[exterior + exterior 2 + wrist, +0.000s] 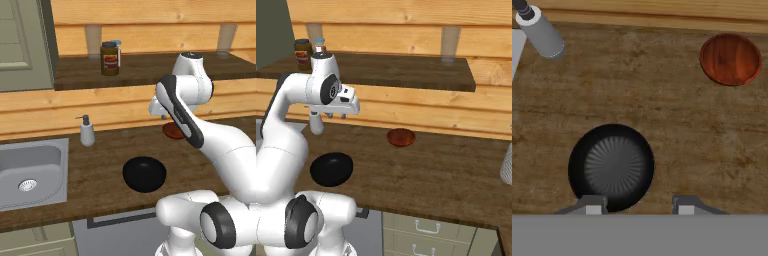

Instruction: Pick up the bowls on the counter and stack them on top of one another in the open cabinet. Place the smaller bowl on top of the larger bowl.

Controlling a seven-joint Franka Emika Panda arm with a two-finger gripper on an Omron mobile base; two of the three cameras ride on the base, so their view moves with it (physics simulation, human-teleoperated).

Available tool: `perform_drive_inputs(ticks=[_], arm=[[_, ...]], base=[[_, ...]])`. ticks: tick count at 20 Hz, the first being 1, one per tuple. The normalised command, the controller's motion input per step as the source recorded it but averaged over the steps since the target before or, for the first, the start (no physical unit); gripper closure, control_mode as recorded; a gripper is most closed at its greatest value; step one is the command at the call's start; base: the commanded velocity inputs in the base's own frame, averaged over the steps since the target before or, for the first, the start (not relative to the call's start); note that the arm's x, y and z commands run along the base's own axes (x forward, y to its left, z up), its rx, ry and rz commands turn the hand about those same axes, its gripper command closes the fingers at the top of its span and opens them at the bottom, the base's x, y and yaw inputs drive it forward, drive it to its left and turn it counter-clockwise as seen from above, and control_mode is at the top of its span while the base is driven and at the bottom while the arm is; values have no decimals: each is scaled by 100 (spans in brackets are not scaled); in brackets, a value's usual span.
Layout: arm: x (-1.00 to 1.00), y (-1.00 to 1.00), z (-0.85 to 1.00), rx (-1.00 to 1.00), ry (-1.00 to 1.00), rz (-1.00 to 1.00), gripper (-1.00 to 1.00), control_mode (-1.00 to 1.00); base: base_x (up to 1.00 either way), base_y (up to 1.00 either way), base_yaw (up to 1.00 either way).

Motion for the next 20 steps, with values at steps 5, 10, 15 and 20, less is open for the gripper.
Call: perform_drive_inputs(ticks=[5,10,15,20], arm=[[-14,-67,-18,11,-4,-28,-100,-100],[0,-100,-37,9,-2,-47,-100,-100],[0,-100,-39,10,-7,-43,-100,-100],[10,-100,-18,25,-7,-34,-100,-100]], base=[[0,0,0],[0,0,0],[0,0,0],[0,0,0]])
